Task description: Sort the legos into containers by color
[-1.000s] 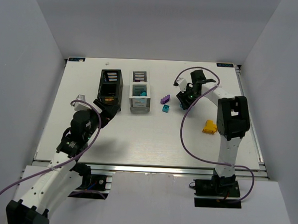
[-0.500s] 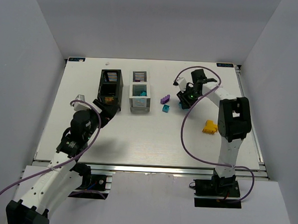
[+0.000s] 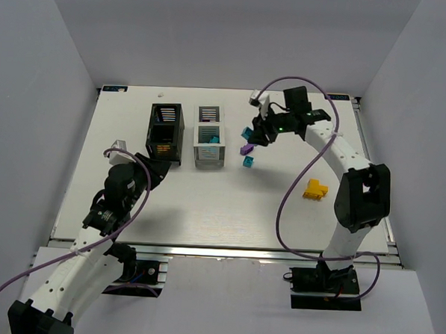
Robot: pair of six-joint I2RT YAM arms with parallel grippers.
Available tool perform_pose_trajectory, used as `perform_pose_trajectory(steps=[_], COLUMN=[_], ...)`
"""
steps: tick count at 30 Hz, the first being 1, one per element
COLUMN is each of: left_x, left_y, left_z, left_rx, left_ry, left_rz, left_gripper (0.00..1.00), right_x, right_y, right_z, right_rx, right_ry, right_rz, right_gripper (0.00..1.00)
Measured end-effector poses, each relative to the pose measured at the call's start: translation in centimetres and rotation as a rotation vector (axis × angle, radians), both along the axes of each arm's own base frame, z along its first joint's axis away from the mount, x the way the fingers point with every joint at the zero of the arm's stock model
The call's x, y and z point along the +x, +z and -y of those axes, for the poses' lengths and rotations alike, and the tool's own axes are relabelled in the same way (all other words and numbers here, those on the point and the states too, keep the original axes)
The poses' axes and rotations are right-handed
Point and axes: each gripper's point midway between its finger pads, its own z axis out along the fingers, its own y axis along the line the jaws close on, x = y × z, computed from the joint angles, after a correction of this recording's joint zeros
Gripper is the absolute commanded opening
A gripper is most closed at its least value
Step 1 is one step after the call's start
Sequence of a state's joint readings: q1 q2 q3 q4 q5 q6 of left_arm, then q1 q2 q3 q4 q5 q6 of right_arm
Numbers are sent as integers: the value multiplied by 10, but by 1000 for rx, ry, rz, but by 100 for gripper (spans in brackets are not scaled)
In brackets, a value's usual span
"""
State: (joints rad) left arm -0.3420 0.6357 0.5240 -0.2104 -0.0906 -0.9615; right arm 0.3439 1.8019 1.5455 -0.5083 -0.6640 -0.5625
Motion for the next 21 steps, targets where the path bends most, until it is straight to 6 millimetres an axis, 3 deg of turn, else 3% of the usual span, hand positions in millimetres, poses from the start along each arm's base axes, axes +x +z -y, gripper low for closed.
perform_pose_trajectory(steps=[7, 10, 13, 15, 21], left_x=[-4, -8, -12, -13, -16], left_y=[2, 5, 9, 12, 9], left_z=[-2, -4, -5, -6, -7], left_rx=[3, -5, -15, -20, -19], left_ry=[2, 4, 9, 10, 10], left_rz=[4, 13, 25, 33, 22], left_gripper=[53, 55, 58, 58, 63], right_x=[-25, -24, -12, -3, 11], right_y=[33, 45, 51, 49, 14], right_z=[-92, -123, -141, -148, -159], right_rx=[131, 182, 222, 239, 219], right_ry=[104, 113, 91, 67, 8], right_rz=[35, 48, 60, 59, 7], right_gripper=[0, 0, 0, 5, 21])
